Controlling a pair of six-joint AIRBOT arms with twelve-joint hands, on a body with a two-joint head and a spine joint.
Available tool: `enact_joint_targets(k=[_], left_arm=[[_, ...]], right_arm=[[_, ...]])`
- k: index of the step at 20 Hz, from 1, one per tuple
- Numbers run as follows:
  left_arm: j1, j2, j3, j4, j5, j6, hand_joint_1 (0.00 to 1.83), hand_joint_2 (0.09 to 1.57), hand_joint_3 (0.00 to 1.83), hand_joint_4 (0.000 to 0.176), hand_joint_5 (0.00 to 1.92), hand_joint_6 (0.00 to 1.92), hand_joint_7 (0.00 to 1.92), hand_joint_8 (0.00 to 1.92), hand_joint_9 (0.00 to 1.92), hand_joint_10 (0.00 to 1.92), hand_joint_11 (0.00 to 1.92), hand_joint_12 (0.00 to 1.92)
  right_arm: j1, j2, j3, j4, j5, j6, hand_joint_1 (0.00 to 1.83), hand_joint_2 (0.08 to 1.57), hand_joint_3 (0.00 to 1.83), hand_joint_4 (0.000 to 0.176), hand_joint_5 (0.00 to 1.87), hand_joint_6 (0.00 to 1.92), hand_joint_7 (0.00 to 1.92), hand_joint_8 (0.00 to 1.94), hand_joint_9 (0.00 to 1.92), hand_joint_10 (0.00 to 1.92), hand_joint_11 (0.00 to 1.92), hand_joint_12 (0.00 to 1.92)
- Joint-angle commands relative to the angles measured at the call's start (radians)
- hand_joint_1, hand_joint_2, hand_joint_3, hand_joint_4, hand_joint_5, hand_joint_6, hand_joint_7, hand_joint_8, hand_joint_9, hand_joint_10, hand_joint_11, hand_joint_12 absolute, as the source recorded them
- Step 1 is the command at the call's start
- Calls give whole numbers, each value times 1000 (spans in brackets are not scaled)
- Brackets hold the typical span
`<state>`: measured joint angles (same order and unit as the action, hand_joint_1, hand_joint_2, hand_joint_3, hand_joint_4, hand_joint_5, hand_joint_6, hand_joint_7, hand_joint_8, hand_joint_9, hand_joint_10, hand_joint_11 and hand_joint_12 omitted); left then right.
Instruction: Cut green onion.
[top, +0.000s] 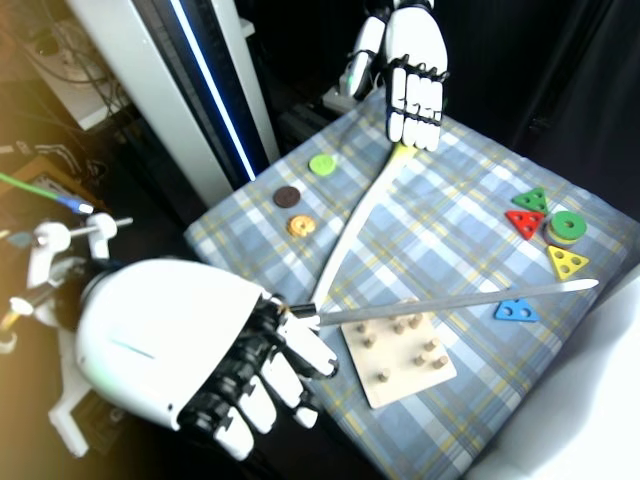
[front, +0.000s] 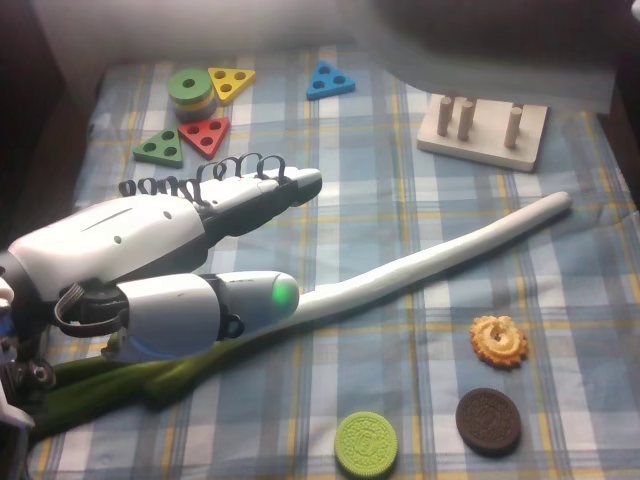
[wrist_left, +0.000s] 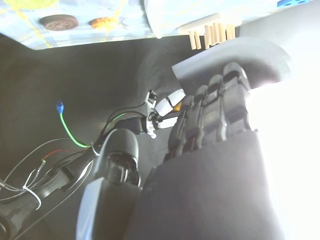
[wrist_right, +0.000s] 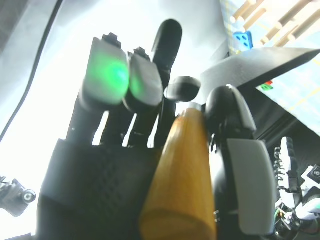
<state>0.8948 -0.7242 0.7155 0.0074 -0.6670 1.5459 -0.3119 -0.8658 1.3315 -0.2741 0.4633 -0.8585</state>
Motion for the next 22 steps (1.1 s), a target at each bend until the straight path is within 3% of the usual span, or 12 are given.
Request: enact_joint_targets(k=[1, 2, 7, 8, 9, 10, 13, 17, 22], left_arm=[[-5, 0, -3, -4, -119, -3, 0, 1432, 0, 0, 9, 0, 0, 0, 3, 1, 0, 273], [-5, 0, -2, -4, -120, -3, 0, 1430, 0, 0, 24, 4, 6, 1, 13, 3, 0, 306], [-7, -1, 0, -4, -121, -3, 0, 1432, 0, 0, 39, 5, 10, 2, 15, 3, 0, 320], [-7, -1, 0, -4, -121, -3, 0, 1432, 0, 0, 50, 6, 21, 4, 27, 5, 0, 348], [-7, -2, 0, -4, -121, -3, 0, 1426, 0, 0, 15, 3, 3, 0, 5, 0, 0, 296], [-7, -2, 0, -4, -121, -3, 0, 1427, 0, 0, 11, 2, 0, 0, 0, 0, 0, 258], [-7, -3, 1, -4, -120, -3, 0, 1429, 0, 0, 12, 1, 0, 0, 0, 0, 0, 213], [-7, -5, 1, -4, -119, -3, 0, 1428, 0, 0, 46, 8, 13, 3, 15, 4, 0, 296], [-7, -6, 1, -4, -119, -3, 0, 1439, 2, 0, 32, 1, 6, 3, 2, 0, 0, 242]], right_arm=[[18, 11, 5, 20, 101, 1, 516, 1496, 2, 97, 872, 1921, 1202, 1941, 1365, 1921, 1416, 1921], [18, 11, 7, 11, 92, 1, 502, 1501, 1, 73, 863, 1921, 1206, 1941, 1379, 1921, 1432, 1921], [24, 11, 9, -22, 53, 1, 520, 1533, 4, 59, 876, 1921, 1239, 1941, 1434, 1921, 1493, 1921], [24, 11, 10, -32, 39, 1, 498, 1527, 1, 65, 901, 1921, 1247, 1941, 1434, 1921, 1487, 1921], [25, 11, 12, -40, 28, 1, 446, 1502, 0, 154, 900, 1921, 1219, 1941, 1381, 1921, 1420, 1921], [26, 10, 15, -49, 15, 1, 433, 1489, 0, 172, 907, 1921, 1219, 1941, 1363, 1921, 1399, 1921], [42, 4, 26, -79, -23, 1, 523, 1502, 0, 174, 882, 1921, 1191, 1941, 1325, 1921, 1383, 1921], [56, -4, 34, -103, -53, 1, 520, 1506, 1, 165, 898, 1921, 1186, 1941, 1324, 1921, 1387, 1921], [61, -6, 35, -114, -66, 1, 455, 1459, 0, 161, 850, 1921, 1152, 1941, 1308, 1921, 1412, 1921]])
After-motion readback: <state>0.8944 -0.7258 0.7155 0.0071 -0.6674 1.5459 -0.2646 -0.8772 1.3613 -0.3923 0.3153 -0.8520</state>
